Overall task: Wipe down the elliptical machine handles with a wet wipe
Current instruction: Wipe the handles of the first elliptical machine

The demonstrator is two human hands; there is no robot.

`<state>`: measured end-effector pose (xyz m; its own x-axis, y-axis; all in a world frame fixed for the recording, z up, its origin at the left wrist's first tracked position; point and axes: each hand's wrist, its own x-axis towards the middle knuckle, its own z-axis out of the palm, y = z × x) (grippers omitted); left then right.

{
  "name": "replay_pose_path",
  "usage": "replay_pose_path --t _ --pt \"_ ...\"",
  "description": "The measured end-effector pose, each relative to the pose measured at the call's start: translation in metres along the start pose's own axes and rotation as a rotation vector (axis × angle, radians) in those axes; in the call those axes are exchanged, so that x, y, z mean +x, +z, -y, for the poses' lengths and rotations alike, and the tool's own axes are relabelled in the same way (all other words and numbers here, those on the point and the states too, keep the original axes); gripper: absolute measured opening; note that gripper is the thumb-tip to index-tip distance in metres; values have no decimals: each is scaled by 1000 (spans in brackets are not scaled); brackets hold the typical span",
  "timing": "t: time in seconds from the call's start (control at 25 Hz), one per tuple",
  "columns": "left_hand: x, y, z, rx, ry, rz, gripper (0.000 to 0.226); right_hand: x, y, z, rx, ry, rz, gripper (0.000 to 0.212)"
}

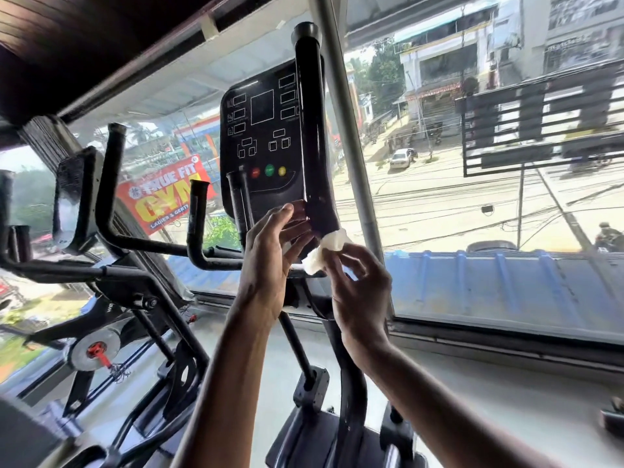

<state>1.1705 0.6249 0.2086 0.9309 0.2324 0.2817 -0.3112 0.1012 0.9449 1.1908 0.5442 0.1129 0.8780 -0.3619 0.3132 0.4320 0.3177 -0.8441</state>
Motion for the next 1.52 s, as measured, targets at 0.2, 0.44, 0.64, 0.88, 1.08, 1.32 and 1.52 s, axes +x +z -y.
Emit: replay_pose_path --t 0.2,0.44,0.64,0.88,1.08,1.32,1.52 --pt "-3 4 5 76 48 -36 17 3 3 -12 187 277 -105 8" --pt "1 10 25 370 265 -192 31 11 5 -12 400 381 -120 8" --pt "-3 20 35 459 425 -288 26 30 -4 -29 479 549 -209 6" --pt "0 23 41 523 486 -339 28 25 -3 -33 482 513 -169 7" --pt "0 26 46 483 499 -356 39 46 -6 -53 468 630 -293 14" --pt "-1 31 58 534 595 -364 47 44 -2 -58 535 584 -261 3" --pt "-3 34 70 569 654 -381 52 82 -18 -100 258 750 -327 6"
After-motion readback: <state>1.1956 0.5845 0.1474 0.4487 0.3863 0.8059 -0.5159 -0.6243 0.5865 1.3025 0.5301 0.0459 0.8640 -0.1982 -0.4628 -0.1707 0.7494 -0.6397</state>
